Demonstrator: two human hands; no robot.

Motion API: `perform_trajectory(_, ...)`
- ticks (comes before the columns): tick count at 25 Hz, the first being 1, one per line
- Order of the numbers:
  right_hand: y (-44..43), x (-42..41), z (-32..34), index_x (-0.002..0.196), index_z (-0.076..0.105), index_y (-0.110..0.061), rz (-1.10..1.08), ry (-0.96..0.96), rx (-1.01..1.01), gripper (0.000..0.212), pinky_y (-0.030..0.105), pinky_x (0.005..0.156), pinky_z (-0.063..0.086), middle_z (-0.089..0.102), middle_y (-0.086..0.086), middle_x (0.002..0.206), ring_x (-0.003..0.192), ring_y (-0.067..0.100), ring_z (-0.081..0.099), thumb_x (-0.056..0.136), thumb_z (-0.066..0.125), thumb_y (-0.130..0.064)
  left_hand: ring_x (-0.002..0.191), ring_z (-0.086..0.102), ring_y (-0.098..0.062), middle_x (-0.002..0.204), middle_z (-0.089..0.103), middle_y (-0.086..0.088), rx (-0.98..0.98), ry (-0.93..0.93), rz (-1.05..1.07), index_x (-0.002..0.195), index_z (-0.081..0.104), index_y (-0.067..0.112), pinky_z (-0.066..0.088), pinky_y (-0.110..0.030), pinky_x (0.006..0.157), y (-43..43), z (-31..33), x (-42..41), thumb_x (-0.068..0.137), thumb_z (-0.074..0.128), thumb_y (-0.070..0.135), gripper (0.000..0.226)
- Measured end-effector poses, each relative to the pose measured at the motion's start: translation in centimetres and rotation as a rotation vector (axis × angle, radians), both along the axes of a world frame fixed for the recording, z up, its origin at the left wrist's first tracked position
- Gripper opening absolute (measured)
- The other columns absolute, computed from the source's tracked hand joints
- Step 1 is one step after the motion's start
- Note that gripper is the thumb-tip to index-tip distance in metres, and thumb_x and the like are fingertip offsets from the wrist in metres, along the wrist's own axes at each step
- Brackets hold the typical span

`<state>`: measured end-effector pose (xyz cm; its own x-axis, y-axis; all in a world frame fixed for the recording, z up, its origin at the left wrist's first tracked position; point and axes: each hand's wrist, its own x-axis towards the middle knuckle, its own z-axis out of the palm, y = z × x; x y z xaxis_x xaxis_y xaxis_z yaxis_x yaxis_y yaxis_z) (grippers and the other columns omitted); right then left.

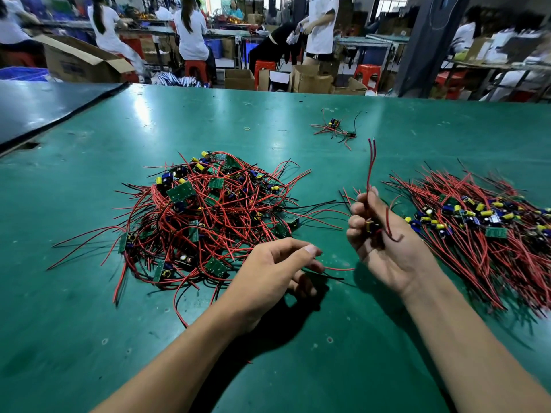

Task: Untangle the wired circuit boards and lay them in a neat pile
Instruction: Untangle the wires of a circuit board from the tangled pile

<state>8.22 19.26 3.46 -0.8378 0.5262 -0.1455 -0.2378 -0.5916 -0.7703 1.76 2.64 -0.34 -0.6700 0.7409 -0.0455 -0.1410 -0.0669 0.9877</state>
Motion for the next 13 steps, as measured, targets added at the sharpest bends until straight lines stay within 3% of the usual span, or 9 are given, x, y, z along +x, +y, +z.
perform_trajectory(3,-2.4,-0.2,-0.7,0.083,0.056,-0.020,0.108,-0.052,0.199,0.020,0.026,0.059,0.054,0.076,0.001,0.083,0.068,0.013,0.069,0.091,0.052,-0.038,0.050,0.060,-0.020,0.081,0.072,-0.013,0.041,-0.083,-0.002,0.092,0.068,0.005,0.046,-0.020,0.043,0.2,0.1,0.3,0.097,0.054,0.023,0.023)
perform_trajectory(7,-5.2,-0.6,-1.9,0.091,0.050,-0.018,0.314,-0.017,0.274,0.022,0.028,0.042,0.047,0.074,0.007,0.117,0.051,0.021,0.057,0.100,0.048,-0.037,0.059,0.062,-0.031,0.079,0.064,-0.023,0.078,-0.105,-0.023,0.097,0.065,-0.001,0.051,-0.029,0.050,0.2,-0.2,-0.1,0.089,0.063,0.029,0.031)
perform_trajectory(11,-5.0,-0.7,-2.3,0.091,0.060,-0.017,0.294,-0.043,0.397,0.021,0.027,0.040,0.047,0.074,0.006,0.115,0.060,0.023,0.062,0.091,0.057,-0.037,0.054,0.064,-0.023,0.080,0.070,-0.014,0.123,-0.098,-0.042,0.096,0.075,0.010,0.051,-0.025,0.047,-0.1,-0.2,-0.5,0.079,0.070,0.024,0.023)
perform_trajectory(13,-3.9,-0.5,-2.3,0.093,0.067,-0.016,0.281,-0.032,0.450,0.016,0.033,0.057,0.059,0.074,0.011,0.114,0.079,0.024,0.067,0.087,0.066,-0.030,0.053,0.059,-0.017,0.079,0.066,-0.013,0.137,-0.114,-0.024,0.100,0.075,0.009,0.050,-0.023,0.049,-0.1,-0.3,-0.4,0.077,0.073,0.019,0.026)
